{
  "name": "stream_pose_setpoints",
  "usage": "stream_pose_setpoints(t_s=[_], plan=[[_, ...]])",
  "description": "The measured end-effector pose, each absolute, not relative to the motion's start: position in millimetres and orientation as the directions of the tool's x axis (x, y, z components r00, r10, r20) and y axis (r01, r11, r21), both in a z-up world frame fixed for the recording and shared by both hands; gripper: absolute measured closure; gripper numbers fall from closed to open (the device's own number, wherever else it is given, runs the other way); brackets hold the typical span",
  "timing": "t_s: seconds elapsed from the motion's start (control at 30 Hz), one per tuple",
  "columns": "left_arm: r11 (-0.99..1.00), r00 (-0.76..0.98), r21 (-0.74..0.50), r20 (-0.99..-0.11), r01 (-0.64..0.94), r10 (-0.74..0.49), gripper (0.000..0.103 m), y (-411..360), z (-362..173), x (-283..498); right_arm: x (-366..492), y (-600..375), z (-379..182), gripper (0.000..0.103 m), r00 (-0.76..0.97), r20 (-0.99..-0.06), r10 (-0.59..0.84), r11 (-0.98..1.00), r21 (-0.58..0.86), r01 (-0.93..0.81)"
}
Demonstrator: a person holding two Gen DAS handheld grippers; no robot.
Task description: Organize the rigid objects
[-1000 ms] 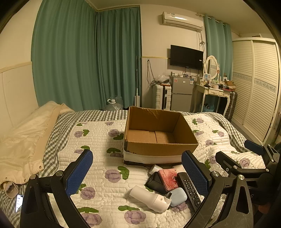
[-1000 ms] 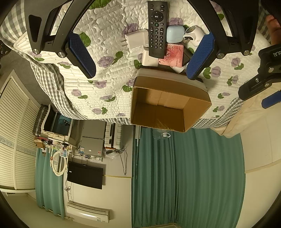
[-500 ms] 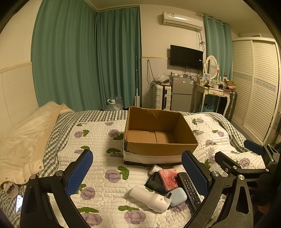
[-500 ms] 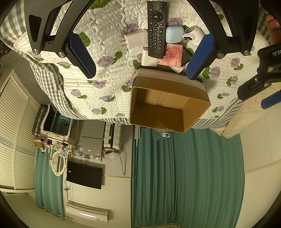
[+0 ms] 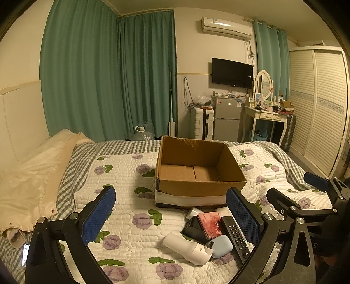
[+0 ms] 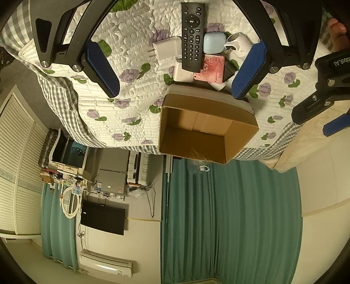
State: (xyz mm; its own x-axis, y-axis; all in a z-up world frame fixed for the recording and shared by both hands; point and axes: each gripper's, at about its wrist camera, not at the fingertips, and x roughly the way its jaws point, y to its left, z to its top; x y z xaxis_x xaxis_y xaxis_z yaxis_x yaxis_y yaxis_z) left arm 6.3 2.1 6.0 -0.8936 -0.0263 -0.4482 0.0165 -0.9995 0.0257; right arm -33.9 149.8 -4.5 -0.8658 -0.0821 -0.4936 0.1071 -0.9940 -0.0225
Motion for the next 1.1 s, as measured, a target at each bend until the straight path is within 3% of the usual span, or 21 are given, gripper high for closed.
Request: stream_pose_setpoints(t_s=[0.2,0.3,0.43,0.6,0.83,1.1], plan=[[-1.000,-0.900,0.025,-0.436,0.011,-0.021,0.000,2.5,13.0,15.7,-23.2,152.9,13.5,0.003,-0.878,-0.472,-0.081,-0.993,-0.033,0.110],[-0.999,-0.878,0.034,-0.479,0.017,-0.031,0.000,1.3,-2.6,13.3,-20.0,152.8,15.0,0.003,-0.873,-0.481,-0.086,-0.992,-0.039,0.119],[-0.998,-0.838,0.058,-0.543,0.023,-0.051,0.000,1.1,-30.1,5.6,-25.0,146.1,-10.3,0.004,-0.832,-0.548,-0.086,-0.988,-0.057,0.140],[-0.996,-0.806,0.079,-0.587,0.042,-0.080,0.000,-3.9,-52.7,-5.6,-42.0,132.1,-63.5,0.011,-0.743,-0.668,-0.055,-0.978,-0.112,0.174],[-0.995,-0.770,0.071,-0.631,0.065,-0.096,0.001,-14.8,-71.8,-15.9,-54.7,126.5,-114.3,0.034,-0.629,-0.777,-0.023,-0.968,-0.141,0.209],[-0.996,-0.749,0.068,-0.657,0.054,-0.085,0.001,-14.5,-83.6,-23.1,-65.4,118.3,-147.0,0.061,-0.544,-0.839,-0.016,-0.964,-0.132,0.232]])
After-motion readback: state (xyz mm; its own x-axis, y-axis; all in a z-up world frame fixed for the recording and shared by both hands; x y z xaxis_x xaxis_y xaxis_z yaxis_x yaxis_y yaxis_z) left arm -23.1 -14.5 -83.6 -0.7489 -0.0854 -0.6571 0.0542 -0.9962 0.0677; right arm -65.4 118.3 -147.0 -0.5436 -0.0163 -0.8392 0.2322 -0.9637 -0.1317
